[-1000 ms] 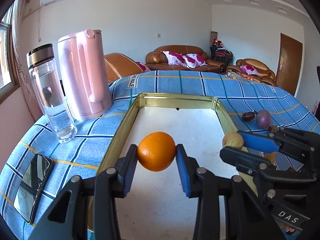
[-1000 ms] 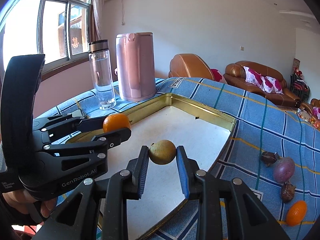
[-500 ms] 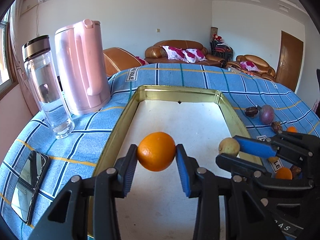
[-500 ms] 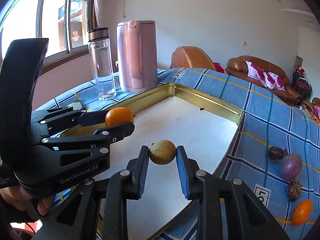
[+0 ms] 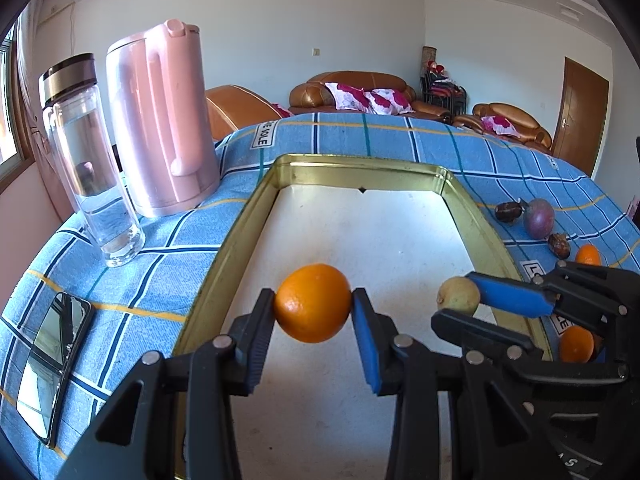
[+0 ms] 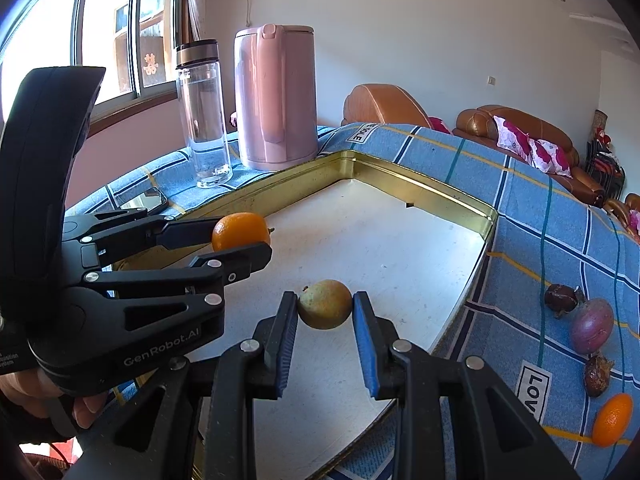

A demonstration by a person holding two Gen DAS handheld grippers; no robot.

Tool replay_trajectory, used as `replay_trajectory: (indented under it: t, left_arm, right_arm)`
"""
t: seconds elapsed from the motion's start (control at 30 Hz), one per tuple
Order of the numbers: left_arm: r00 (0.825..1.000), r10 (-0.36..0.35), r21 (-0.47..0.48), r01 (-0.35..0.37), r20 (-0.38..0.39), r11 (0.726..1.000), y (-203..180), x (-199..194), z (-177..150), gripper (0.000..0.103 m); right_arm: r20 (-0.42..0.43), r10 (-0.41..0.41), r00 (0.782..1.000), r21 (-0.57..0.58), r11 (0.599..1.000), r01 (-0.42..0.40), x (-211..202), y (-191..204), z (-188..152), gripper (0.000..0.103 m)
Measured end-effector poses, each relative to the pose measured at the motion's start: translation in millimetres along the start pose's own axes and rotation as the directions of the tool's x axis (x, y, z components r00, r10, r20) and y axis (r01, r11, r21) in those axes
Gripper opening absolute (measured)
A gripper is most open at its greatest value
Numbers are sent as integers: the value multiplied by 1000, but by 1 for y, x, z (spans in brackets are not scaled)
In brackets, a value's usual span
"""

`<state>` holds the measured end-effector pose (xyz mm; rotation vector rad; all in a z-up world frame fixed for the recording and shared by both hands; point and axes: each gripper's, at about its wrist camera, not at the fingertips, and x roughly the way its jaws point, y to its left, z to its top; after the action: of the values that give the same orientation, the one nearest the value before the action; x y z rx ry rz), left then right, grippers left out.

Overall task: Organize fruits
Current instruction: 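Open the left gripper to drop the orange into the tray while the right gripper releases the pear, then grasp a mandarin with the right gripper while the left gripper grasps a brown mangosteen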

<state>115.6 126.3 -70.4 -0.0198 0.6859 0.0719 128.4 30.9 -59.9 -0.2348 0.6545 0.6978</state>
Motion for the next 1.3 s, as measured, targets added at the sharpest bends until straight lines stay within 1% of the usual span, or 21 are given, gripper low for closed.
replay_trajectory:
  t: [0.37, 0.47, 0.53, 0.57, 0.63, 0.67, 0.7, 0.73, 0.77, 0.8, 0.83, 0.9, 0.97, 1.1, 1.17, 1.2, 1.3]
  left_arm:
    - [1000, -3, 8, 3, -2, 1000, 1, 1, -1, 40]
    - [1000, -2, 3, 2, -5, 1000, 2, 1, -1, 41]
    - [1000, 10, 4, -10, 12, 1000, 3, -3, -2, 42]
    - [1000, 15, 6, -16, 21, 1000, 3, -5, -2, 44]
    - [999, 31, 4, -31, 44, 1000, 4, -11, -4, 54]
    - [998, 38, -3, -38, 53, 999, 6, -15, -5, 57]
    - [997, 41, -19, -40, 61, 999, 9, -19, -6, 69]
    - [997, 39, -41, -36, 73, 998, 12, -24, -8, 81]
    - [995, 38, -59, -33, 91, 998, 15, -31, -9, 86]
    - [993, 42, -70, -35, 109, 997, 15, -37, -10, 92]
    - [991, 50, -73, -41, 125, 996, 13, -43, -11, 94]
    - [989, 48, -68, -38, 143, 997, 5, -52, -11, 94]
    - [987, 14, -56, -5, 160, 998, -9, -62, -10, 94]
    - [982, -56, 5, 56, 180, 998, -49, -78, -10, 94]
    - [980, -96, 42, 90, 176, 995, -72, -82, -12, 94]
    - [979, -112, 65, 102, 172, 993, -84, -83, -13, 94]
    - [976, -153, 126, 134, 153, 983, -119, -83, -18, 94]
  right_arm:
    - [2, -2, 1000, -4, 1000, 2, -1, 2, 0, 30]
    - [2, 9, 1000, 1, 1000, -9, -1, 3, 0, 30]
    - [-3, 18, 1000, -3, 1000, -18, 0, 6, 0, 30]
    - [-5, 18, 1000, -5, 1000, -18, 1, 6, 0, 31]
    - [1, -2, 1000, -3, 1000, 2, -1, 7, 0, 36]
    - [10, -9, 1000, 6, 1000, 9, -3, 5, -1, 43]
    - [18, -16, 1000, 16, 1000, 16, -6, 3, -1, 52]
    - [26, -25, 999, 30, 999, 24, -10, 1, -2, 55]
    - [38, -30, 999, 43, 999, 28, -16, -1, -4, 59]
    - [52, -35, 998, 52, 998, 32, -22, -4, -5, 61]
    - [65, -45, 997, 60, 997, 41, -30, -6, -7, 61]
    - [85, -61, 995, 79, 995, 55, -47, -11, -12, 62]
    - [104, -72, 992, 94, 994, 63, -66, -17, -21, 63]
    - [123, -144, 982, 148, 981, 126, -109, -40, -47, 64]
    - [129, -200, 971, 193, 966, 174, -131, -55, -62, 66]
    - [128, -230, 965, 213, 956, 200, -140, -62, -69, 69]
    - [115, -321, 940, 263, 922, 282, -165, -84, -92, 72]
